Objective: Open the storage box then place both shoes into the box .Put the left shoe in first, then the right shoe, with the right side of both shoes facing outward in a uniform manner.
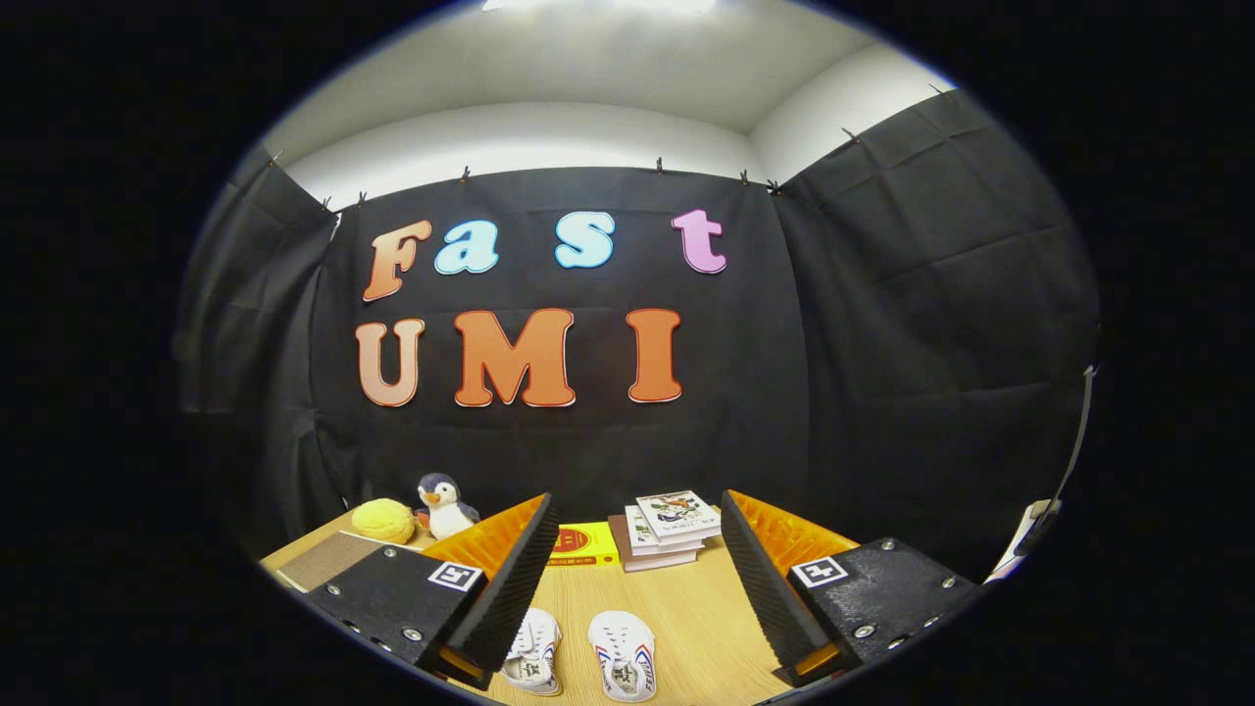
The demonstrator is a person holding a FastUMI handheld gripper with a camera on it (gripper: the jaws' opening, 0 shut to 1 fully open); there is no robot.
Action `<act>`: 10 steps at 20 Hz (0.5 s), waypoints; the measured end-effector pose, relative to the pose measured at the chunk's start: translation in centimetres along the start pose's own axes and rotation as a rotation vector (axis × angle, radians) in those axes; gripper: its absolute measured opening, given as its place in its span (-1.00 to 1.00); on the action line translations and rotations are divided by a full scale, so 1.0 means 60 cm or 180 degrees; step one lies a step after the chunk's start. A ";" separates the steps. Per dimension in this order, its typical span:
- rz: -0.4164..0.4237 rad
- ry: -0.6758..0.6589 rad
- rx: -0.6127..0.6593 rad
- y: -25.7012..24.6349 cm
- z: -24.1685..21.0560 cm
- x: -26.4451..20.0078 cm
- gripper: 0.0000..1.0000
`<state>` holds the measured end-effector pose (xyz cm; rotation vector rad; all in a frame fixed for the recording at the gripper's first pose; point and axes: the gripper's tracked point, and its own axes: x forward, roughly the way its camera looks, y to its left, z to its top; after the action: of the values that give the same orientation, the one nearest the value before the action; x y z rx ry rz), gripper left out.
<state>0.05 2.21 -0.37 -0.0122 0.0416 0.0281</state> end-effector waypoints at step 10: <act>0.0314 0.0322 0.0268 0.043 -0.037 0.031 0.98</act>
<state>1.72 4.81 -2.72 0.0725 0.1444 0.1243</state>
